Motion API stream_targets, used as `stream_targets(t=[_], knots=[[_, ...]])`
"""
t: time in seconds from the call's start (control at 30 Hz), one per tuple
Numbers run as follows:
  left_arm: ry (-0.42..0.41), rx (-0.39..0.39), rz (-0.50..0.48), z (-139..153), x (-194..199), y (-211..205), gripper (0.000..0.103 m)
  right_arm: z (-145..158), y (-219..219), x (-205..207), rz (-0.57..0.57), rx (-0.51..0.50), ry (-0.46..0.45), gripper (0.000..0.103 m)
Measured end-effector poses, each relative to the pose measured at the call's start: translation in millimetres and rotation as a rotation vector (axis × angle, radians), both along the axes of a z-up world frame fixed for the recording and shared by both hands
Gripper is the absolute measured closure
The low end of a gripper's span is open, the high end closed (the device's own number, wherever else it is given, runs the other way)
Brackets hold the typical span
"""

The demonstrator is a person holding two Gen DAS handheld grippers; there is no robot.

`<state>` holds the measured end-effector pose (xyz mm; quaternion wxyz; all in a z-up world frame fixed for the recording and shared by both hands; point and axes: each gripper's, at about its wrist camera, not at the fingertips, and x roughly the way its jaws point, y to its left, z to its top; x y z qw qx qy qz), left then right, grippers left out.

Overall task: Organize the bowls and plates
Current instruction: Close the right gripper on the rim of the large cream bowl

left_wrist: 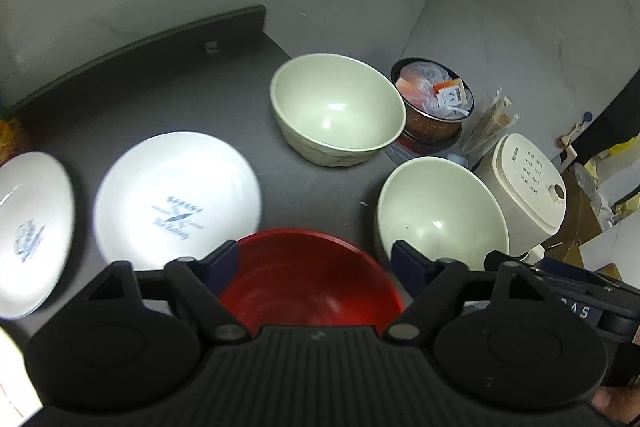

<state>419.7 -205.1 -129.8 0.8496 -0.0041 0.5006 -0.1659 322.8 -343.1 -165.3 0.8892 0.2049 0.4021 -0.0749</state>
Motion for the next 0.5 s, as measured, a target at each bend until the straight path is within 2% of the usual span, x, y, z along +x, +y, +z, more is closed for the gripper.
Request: stream_targets(t=[0.2,0.5], knots=[[0.028,0.012,-0.025,-16.8,19.4,-29.8,0.036,-16.1,-15.3,14.9,0.019,0.037,0.027,0.032],[0.091,0.012,-0.038,-49.5,43.2,-64.3,0.063,-35.5,-27.2,31.6,0.047,0.063,0.058,0.034]])
